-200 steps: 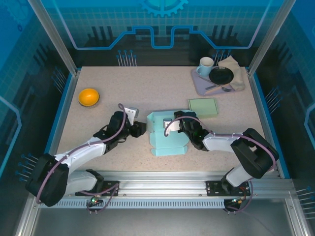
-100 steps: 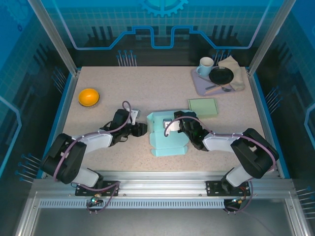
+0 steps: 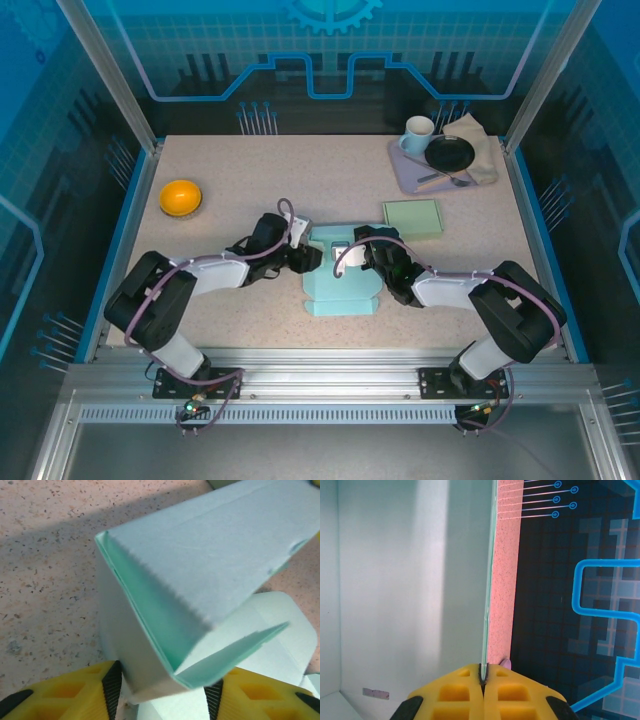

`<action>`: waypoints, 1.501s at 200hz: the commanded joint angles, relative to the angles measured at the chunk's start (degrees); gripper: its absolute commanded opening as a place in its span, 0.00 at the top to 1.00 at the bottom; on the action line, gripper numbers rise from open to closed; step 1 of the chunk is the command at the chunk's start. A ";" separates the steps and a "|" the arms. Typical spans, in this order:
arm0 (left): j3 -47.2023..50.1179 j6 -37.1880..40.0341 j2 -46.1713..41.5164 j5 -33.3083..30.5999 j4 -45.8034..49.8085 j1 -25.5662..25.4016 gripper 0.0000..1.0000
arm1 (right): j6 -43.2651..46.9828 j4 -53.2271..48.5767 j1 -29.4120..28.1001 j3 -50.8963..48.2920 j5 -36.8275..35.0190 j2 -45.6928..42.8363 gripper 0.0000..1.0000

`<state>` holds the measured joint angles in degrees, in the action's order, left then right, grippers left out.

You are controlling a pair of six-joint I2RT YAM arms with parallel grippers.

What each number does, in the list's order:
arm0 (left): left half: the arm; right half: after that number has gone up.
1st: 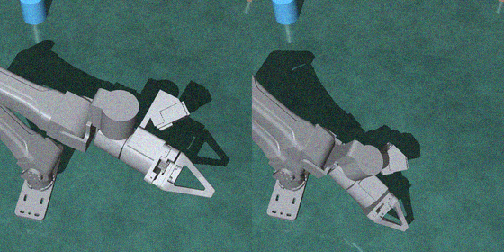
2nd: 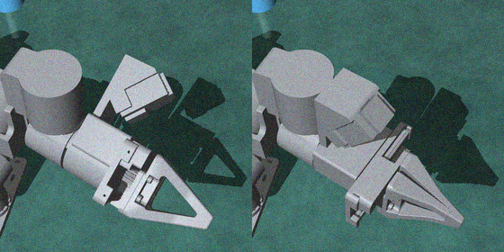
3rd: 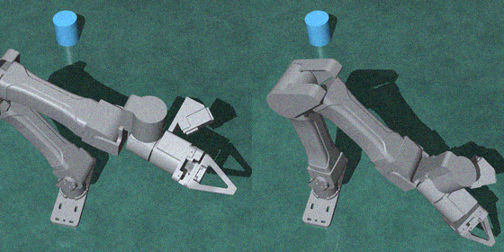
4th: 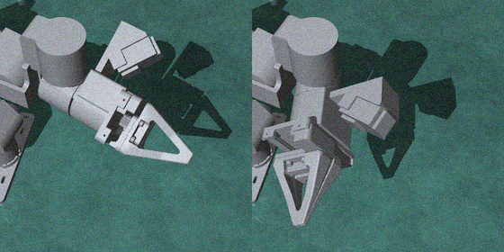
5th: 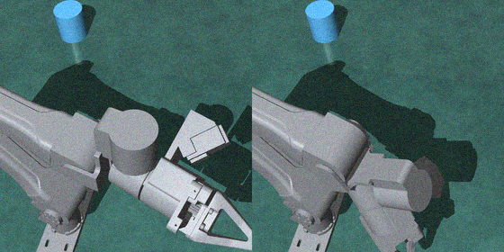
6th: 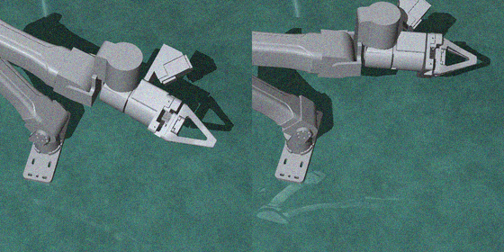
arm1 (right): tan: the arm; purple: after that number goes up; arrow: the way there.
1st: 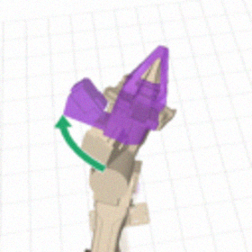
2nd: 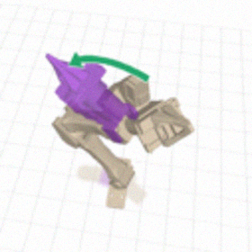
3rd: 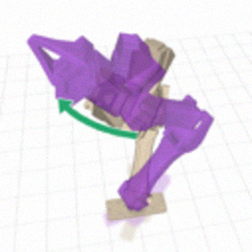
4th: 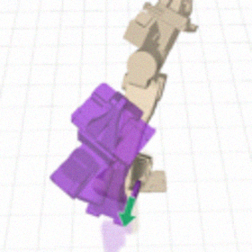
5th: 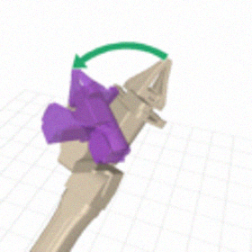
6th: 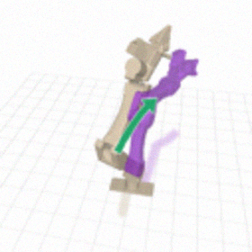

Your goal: Fold the paper box

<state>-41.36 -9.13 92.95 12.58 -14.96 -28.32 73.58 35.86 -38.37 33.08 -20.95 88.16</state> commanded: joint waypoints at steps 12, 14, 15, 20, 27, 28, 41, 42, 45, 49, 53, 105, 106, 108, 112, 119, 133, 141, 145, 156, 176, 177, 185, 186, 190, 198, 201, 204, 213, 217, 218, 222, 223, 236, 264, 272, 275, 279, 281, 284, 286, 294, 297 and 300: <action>-2.75 1.59 2.57 -6.41 -1.40 -0.22 0.55 | 1.34 -5.91 -2.02 -1.88 2.67 0.65 1.00; -2.86 1.77 2.74 -6.71 -1.52 -0.20 0.55 | 1.38 -6.07 -1.98 -1.79 2.62 0.69 1.00; -2.90 1.84 2.80 -6.83 -1.54 -0.22 0.55 | 1.38 -6.11 -1.98 -1.79 2.60 0.69 1.00; -3.16 2.29 3.03 -7.32 -1.56 -0.20 0.56 | 1.34 -6.29 -2.07 -1.73 2.58 0.84 1.00; -3.63 2.87 3.41 -8.37 -1.50 -0.20 0.57 | 1.39 -6.23 -2.19 -1.79 2.49 0.96 1.00; -3.64 2.92 3.48 -8.50 -1.49 -0.23 0.57 | 1.39 -6.23 -2.13 -1.79 2.49 0.96 1.00; -4.34 3.49 3.85 -10.07 -1.45 -0.17 0.58 | 1.30 -6.19 -2.24 -2.03 2.62 0.83 1.00; -4.34 3.49 3.92 -10.18 -1.51 -0.21 0.58 | 1.30 -6.23 -2.19 -2.00 2.70 0.78 1.00; -4.46 3.52 4.05 -10.46 -1.56 -0.18 0.57 | 1.21 -6.23 -2.20 -1.98 2.74 0.78 1.00; -4.54 3.46 4.20 -10.82 -1.74 -0.16 0.56 | 1.13 -6.46 -2.23 -1.98 2.95 0.66 1.00; -4.68 3.37 4.32 -11.15 -2.01 -0.19 0.54 | 1.04 -6.67 -2.24 -2.03 3.08 0.57 1.00; -8.64 3.27 7.65 -24.21 1.81 -4.08 0.61 | 0.07 -7.07 -2.10 -1.56 2.43 1.27 1.00; -8.69 3.30 7.76 -24.63 2.06 -4.18 0.62 | 0.07 -7.09 -2.08 -1.54 2.38 1.29 1.00; -8.99 3.38 7.97 -25.13 2.57 -4.46 0.63 | 0.05 -7.09 -2.00 -1.53 2.29 1.31 1.00; -9.57 3.41 8.51 -26.78 3.42 -4.86 0.65 | -0.01 -7.05 -1.98 -1.53 2.17 1.36 1.00; -10.07 3.44 9.24 -29.29 4.78 -5.49 0.69 | -0.15 -6.90 -1.81 -1.44 1.62 1.41 1.00; -10.42 2.39 9.89 -33.60 7.01 -6.21 0.78 | -0.24 -6.49 -1.38 -1.28 0.60 1.58 1.00; -10.33 1.26 9.93 -36.07 8.63 -6.23 0.83 | -0.26 -6.31 -1.10 -1.12 0.18 1.58 1.00; -10.32 0.31 9.92 -37.79 9.52 -6.29 0.87 | -0.11 -6.12 -0.82 -1.17 -0.01 1.58 1.00; -10.53 -1.91 9.95 -41.75 12.14 -6.23 0.93 | -0.10 -5.69 -0.55 -1.05 -0.65 1.57 1.00; -10.74 -6.06 10.29 -48.83 17.02 -6.23 0.96 | -0.19 -5.67 -0.17 -0.84 -1.44 1.66 1.00; -10.74 -6.11 10.35 -49.07 17.27 -6.23 0.96 | -0.19 -5.65 -0.19 -0.79 -1.49 1.71 1.00; -11.01 -7.47 10.86 -50.52 18.92 -6.23 0.96 | -0.15 -5.54 -0.19 -0.66 -1.93 1.90 1.00; -11.01 -7.65 10.90 -50.71 19.14 -6.23 0.96 | -0.17 -5.54 -0.20 -0.61 -2.00 1.92 1.00; -11.24 -8.22 11.21 -51.10 19.73 -6.23 0.96 | -0.15 -5.37 -0.24 -0.56 -2.38 2.01 1.00; -11.66 -8.81 12.07 -51.53 20.85 -6.25 0.96 | -0.19 -4.93 -0.38 -0.59 -2.82 2.19 1.00; -11.90 -9.06 12.34 -51.66 21.31 -6.29 0.96 | -0.19 -4.91 -0.43 -0.56 -2.93 2.19 1.00; -12.23 -9.34 12.62 -51.72 21.84 -6.26 0.96 | -0.19 -4.88 -0.47 -0.52 -2.95 2.19 1.00; -13.19 -9.92 13.42 -52.48 23.28 -6.28 0.96 | -0.36 -4.84 -0.56 -0.59 -3.04 2.11 1.00; -13.64 -10.22 13.65 -52.88 23.87 -6.36 0.96 | -0.45 -4.68 -0.53 -0.62 -3.18 2.06 1.00; -13.73 -10.26 13.70 -52.90 23.94 -6.38 0.96 | -0.50 -4.62 -0.55 -0.59 -3.20 2.04 1.00; -14.18 -10.49 13.88 -53.09 24.45 -6.37 0.96 | -0.71 -4.53 -0.54 -0.56 -3.38 1.97 1.00; -14.23 -10.48 13.90 -53.18 24.54 -6.30 0.96 | -0.71 -4.50 -0.55 -0.52 -3.43 1.99 1.00; -15.10 -11.23 14.19 -54.30 25.69 -6.22 0.94 | -0.85 -4.39 -0.56 -0.48 -3.85 1.80 1.00; -15.58 -12.75 14.42 -54.94 26.29 -5.81 0.92 | -1.11 -4.35 -0.47 -0.91 -2.93 1.22 1.00; -16.02 -13.17 14.83 -55.01 26.63 -5.83 0.93 | -1.23 -4.39 -0.54 -1.00 -2.51 1.22 1.00; -16.21 -13.45 15.04 -54.88 26.69 -5.81 0.93 | -1.24 -4.31 -0.56 -1.00 -2.41 1.30 1.00; -16.36 -13.89 15.26 -54.86 26.88 -5.80 0.93 | -1.25 -4.09 -0.57 -1.08 -2.26 1.43 1.00; -16.55 -14.12 15.34 -54.86 26.91 -5.79 0.93 | -1.31 -4.01 -0.63 -1.06 -2.26 1.52 1.00; -16.62 -14.45 15.43 -54.85 27.01 -5.80 0.93 | -1.40 -3.92 -0.65 -1.06 -2.25 1.67 1.00; -16.75 -14.72 15.47 -54.79 27.05 -5.79 0.93 | -1.48 -3.85 -0.59 -1.08 -2.19 1.75 1.00; -16.98 -15.74 15.64 -54.47 27.13 -5.84 0.92 | -1.60 -3.70 -0.67 -1.09 -2.26 2.17 1.00; -16.95 -15.87 15.48 -54.11 26.89 -5.91 0.91 | -1.66 -3.62 -0.67 -1.09 -2.32 2.38 1.00; -16.87 -15.94 15.43 -53.88 26.37 -6.12 0.89 | -1.68 -3.53 -0.70 -1.07 -2.36 2.57 1.00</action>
<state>-59.07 -20.80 104.77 -27.22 1.15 -37.87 72.84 37.01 -39.22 33.87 -22.02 89.30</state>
